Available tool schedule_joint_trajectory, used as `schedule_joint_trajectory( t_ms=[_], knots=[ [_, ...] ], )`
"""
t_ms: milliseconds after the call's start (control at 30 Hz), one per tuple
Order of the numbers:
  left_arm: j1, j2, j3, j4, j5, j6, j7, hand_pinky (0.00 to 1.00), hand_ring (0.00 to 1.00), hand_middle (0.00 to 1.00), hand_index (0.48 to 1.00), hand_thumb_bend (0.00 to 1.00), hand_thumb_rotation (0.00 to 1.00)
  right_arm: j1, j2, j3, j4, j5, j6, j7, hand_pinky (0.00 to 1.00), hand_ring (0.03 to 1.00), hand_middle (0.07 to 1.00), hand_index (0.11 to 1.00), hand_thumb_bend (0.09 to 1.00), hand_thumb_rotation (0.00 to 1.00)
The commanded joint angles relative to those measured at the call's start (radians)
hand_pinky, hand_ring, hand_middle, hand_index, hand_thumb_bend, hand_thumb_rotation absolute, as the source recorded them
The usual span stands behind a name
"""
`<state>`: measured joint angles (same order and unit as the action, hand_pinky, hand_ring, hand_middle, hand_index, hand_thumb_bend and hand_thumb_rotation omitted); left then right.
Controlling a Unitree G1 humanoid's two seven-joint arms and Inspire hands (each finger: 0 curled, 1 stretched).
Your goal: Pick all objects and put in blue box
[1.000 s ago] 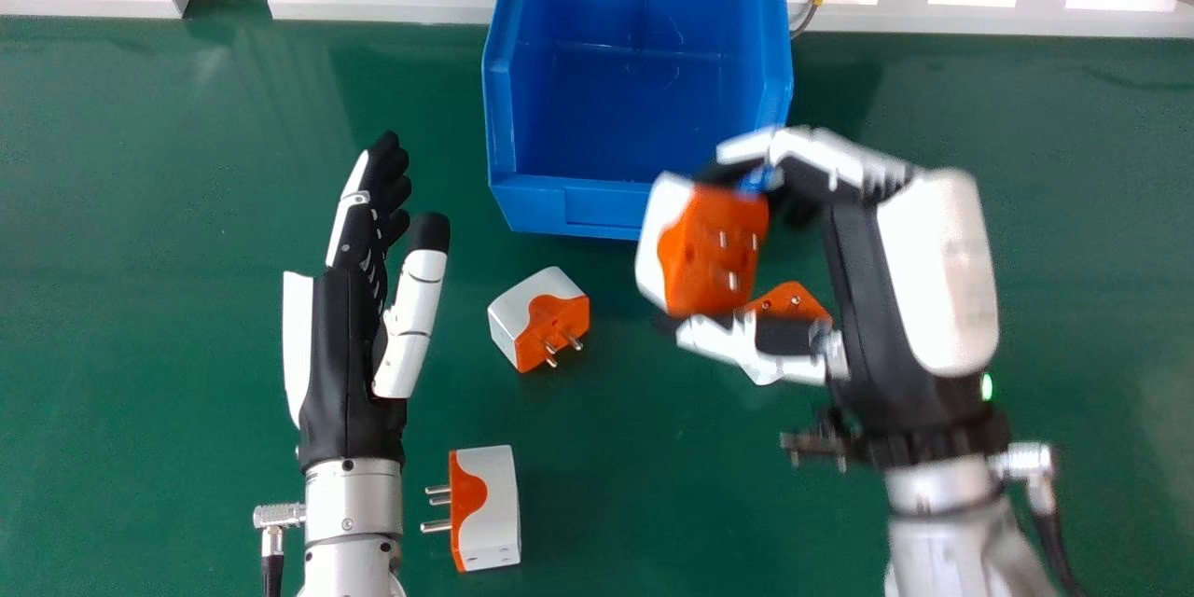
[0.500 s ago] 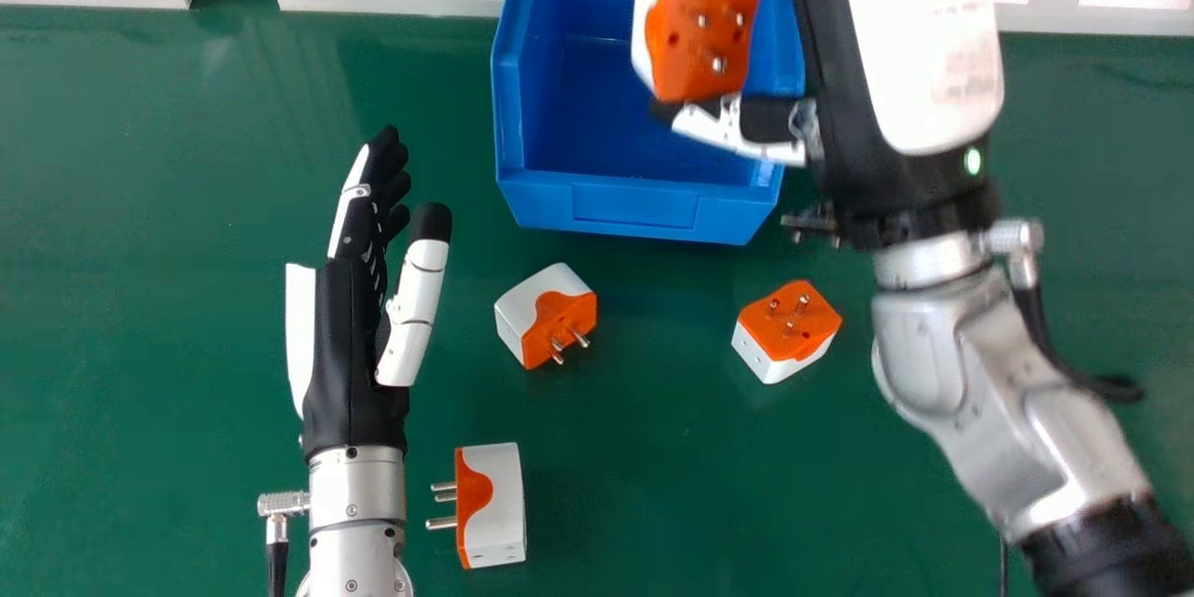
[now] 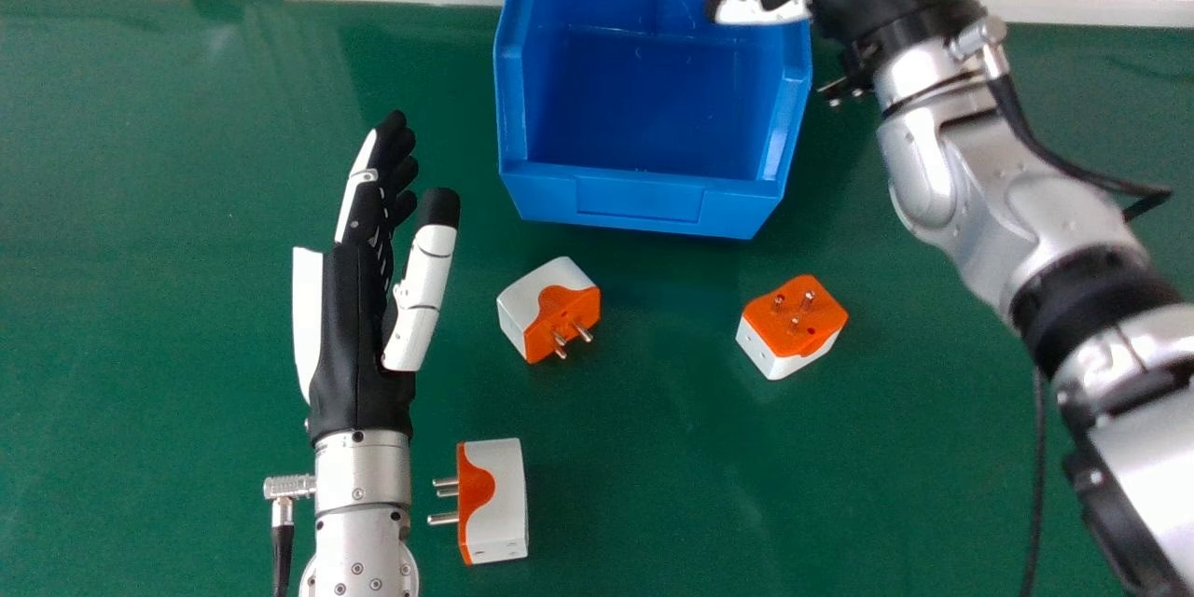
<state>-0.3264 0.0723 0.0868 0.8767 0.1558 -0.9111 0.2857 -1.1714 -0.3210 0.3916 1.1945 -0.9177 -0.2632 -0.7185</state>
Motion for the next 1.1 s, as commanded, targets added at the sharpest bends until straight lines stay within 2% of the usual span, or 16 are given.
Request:
schedule_joint_trajectory(
  t_ms=[0,333,500,567,600,700,733,767,800,867,900,967,1000,1033,1067],
  knots=[
    [-0.016,0.004,-0.001,-0.003,0.006,-0.017,0.005,0.89,0.9,0.91,0.9,0.71,0.89,-0.067,-0.001,0.027,0.034,0.004,0.005,-0.007,0.37,0.45,0.488,0.486,0.509,0.0],
    [-0.017,0.0,-0.007,0.001,0.006,-0.023,0.004,0.88,0.9,0.91,0.898,0.71,0.89,-0.113,-0.001,0.134,0.114,0.004,0.008,0.081,0.38,0.459,0.491,0.476,0.507,0.0],
    [-0.021,-0.001,-0.006,0.004,0.006,-0.021,0.007,0.88,0.89,0.91,0.897,0.71,0.89,-0.14,0.008,0.192,0.119,-0.017,0.092,0.225,0.37,0.463,0.493,0.475,0.506,0.0],
    [-0.023,-0.002,-0.005,0.006,0.004,-0.019,0.006,0.88,0.89,0.91,0.897,0.71,0.89,-0.14,0.004,0.206,0.108,-0.016,0.101,0.241,0.37,0.463,0.493,0.475,0.506,0.0],
    [-0.024,-0.004,-0.005,0.007,0.002,-0.017,0.004,0.88,0.89,0.91,0.897,0.71,0.89,-0.136,0.001,0.214,0.101,-0.017,0.101,0.226,0.42,0.522,0.561,0.524,0.563,0.0],
    [-0.029,-0.007,-0.005,0.011,-0.001,-0.016,0.003,0.88,0.89,0.91,0.897,0.71,0.89,-0.131,-0.002,0.223,0.092,-0.013,0.097,0.196,0.42,0.522,0.561,0.524,0.563,0.0],
    [-0.031,-0.008,-0.005,0.013,-0.001,-0.016,0.002,0.87,0.89,0.9,0.896,0.71,0.89,-0.132,-0.002,0.221,0.089,-0.008,0.094,0.194,0.5,0.617,0.649,0.594,0.651,0.05],
    [-0.033,-0.009,-0.005,0.014,-0.003,-0.017,0.002,0.87,0.89,0.9,0.896,0.71,0.89,-0.134,-0.002,0.221,0.085,-0.006,0.092,0.191,0.5,0.617,0.649,0.594,0.651,0.05],
    [-0.034,-0.01,-0.005,0.015,-0.003,-0.018,0.001,0.87,0.89,0.9,0.896,0.71,0.89,-0.135,-0.003,0.221,0.083,-0.005,0.092,0.189,0.58,0.693,0.719,0.657,0.721,0.1],
    [-0.036,-0.011,-0.005,0.014,-0.004,-0.019,0.0,0.87,0.89,0.9,0.896,0.71,0.89,-0.139,-0.004,0.225,0.082,-0.009,0.096,0.185,0.58,0.693,0.719,0.657,0.721,0.1],
    [-0.036,-0.011,-0.005,0.014,-0.004,-0.02,0.0,0.87,0.89,0.9,0.895,0.71,0.89,-0.141,-0.004,0.229,0.082,-0.012,0.099,0.182,0.65,0.755,0.775,0.709,0.777,0.13],
    [-0.037,-0.011,-0.005,0.013,-0.005,-0.02,-0.001,0.87,0.89,0.9,0.895,0.71,0.89,-0.144,-0.006,0.232,0.08,-0.012,0.094,0.175,0.65,0.755,0.775,0.709,0.777,0.13],
    [-0.039,-0.01,-0.005,0.015,-0.006,-0.02,-0.002,0.87,0.89,0.9,0.895,0.71,0.89,-0.144,-0.008,0.233,0.077,-0.012,0.09,0.17,0.71,0.804,0.82,0.753,0.822,0.16],
    [-0.04,-0.01,-0.004,0.016,-0.006,-0.02,-0.003,0.87,0.89,0.9,0.895,0.71,0.89,-0.144,-0.01,0.233,0.075,-0.012,0.086,0.165,0.71,0.804,0.82,0.753,0.822,0.16],
    [-0.04,-0.009,-0.004,0.017,-0.006,-0.021,-0.002,0.87,0.89,0.9,0.894,0.71,0.89,-0.144,-0.011,0.233,0.074,-0.01,0.081,0.159,0.76,0.843,0.857,0.789,0.858,0.18]
  ],
)
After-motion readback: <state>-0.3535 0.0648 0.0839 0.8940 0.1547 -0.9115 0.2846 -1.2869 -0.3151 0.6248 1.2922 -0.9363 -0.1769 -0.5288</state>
